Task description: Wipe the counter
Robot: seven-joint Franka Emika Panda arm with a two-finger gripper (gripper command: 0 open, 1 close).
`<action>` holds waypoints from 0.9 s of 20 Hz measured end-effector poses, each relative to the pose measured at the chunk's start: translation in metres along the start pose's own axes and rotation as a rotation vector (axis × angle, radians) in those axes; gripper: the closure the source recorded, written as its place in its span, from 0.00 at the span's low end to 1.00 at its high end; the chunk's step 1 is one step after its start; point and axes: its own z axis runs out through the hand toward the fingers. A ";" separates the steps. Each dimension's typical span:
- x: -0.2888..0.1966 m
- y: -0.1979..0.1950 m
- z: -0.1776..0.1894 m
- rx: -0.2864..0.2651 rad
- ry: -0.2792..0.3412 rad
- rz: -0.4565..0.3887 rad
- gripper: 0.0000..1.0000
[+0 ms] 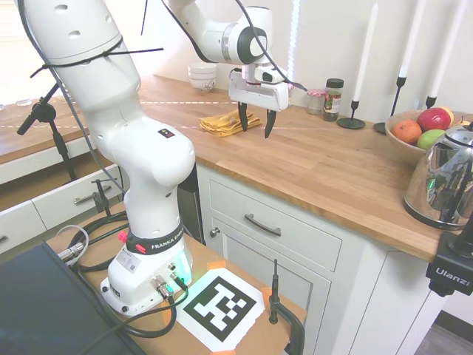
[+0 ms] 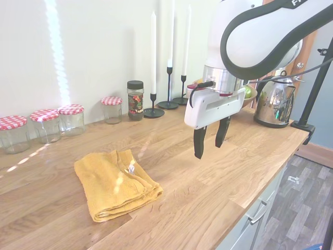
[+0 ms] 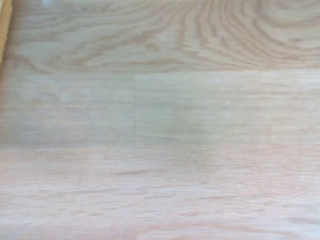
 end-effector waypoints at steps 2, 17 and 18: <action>0.000 0.000 0.001 0.000 0.000 0.000 0.00; -0.023 -0.091 -0.008 0.002 0.016 -0.054 0.00; -0.025 -0.100 -0.009 -0.002 0.022 -0.058 0.00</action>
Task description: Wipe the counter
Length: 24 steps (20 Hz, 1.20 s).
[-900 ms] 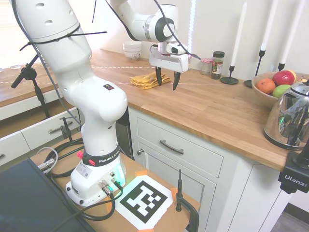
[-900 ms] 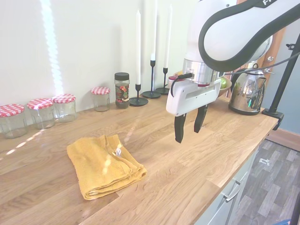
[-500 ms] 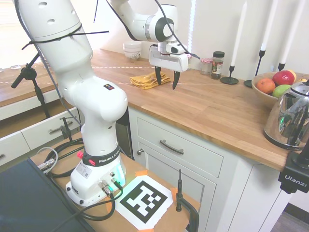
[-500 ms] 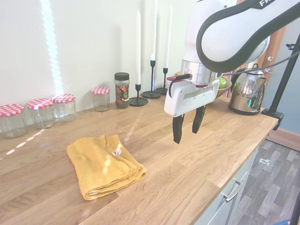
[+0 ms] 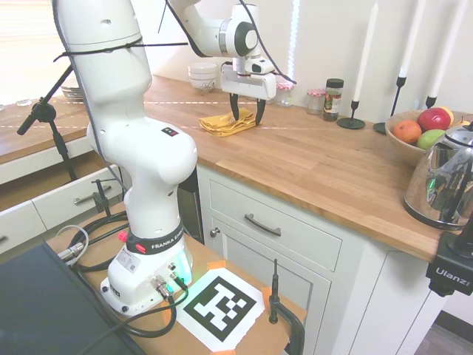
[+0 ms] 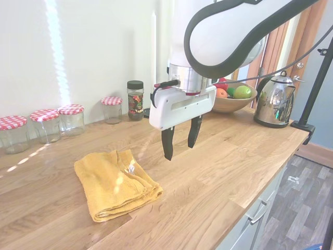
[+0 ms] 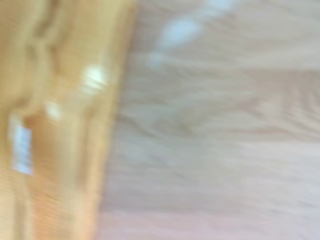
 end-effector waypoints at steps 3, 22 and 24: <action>-0.007 -0.026 -0.001 -0.016 0.008 -0.012 0.00; -0.072 -0.149 0.019 -0.089 0.031 -0.104 0.00; -0.081 -0.157 0.022 -0.093 0.034 -0.111 0.00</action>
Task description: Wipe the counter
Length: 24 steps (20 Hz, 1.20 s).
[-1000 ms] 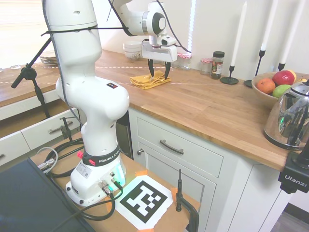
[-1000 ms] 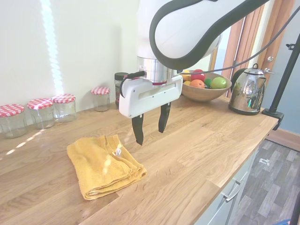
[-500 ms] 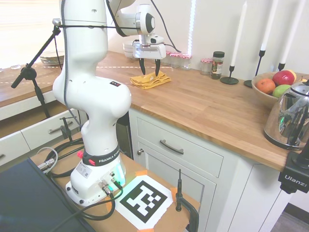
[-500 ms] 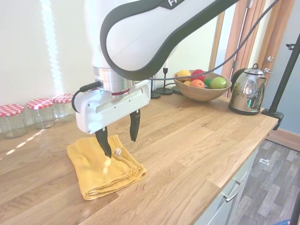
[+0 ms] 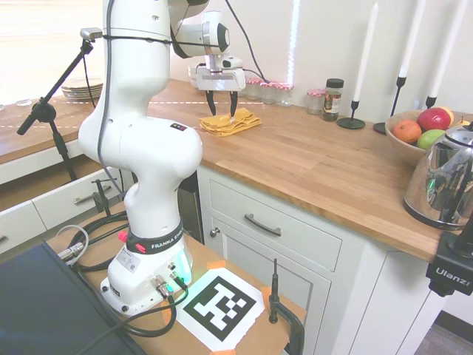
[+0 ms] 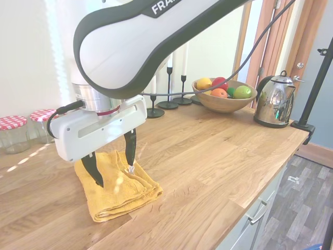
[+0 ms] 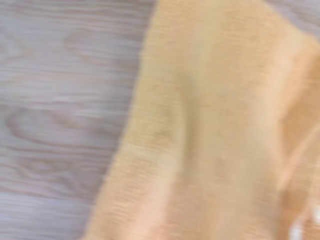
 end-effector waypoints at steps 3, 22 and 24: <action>-0.006 -0.010 0.006 -0.009 0.002 -0.008 1.00; 0.014 -0.011 0.031 -0.033 -0.008 0.021 1.00; 0.015 -0.011 0.031 -0.032 -0.007 0.023 1.00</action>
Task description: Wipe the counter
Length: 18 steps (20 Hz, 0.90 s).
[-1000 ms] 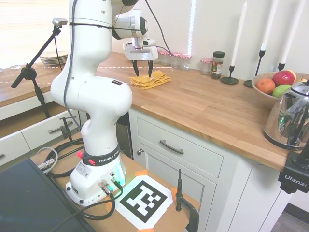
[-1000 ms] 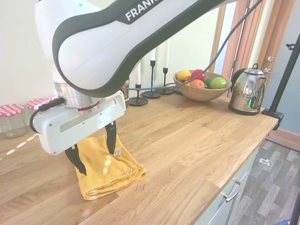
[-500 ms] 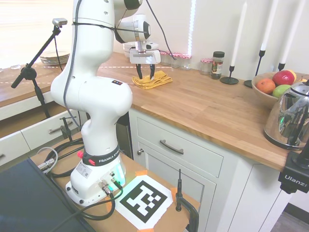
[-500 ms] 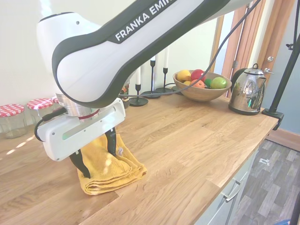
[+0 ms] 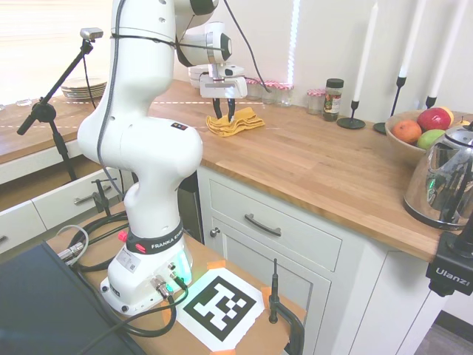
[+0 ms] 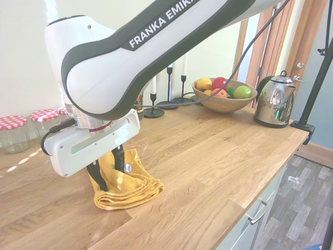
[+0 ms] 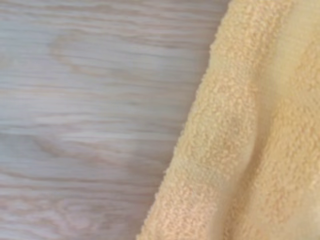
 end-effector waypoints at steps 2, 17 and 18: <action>0.001 0.000 0.000 0.001 0.001 0.002 1.00; 0.006 0.002 -0.001 0.010 0.004 0.007 1.00; 0.008 0.003 -0.001 0.012 0.005 0.009 1.00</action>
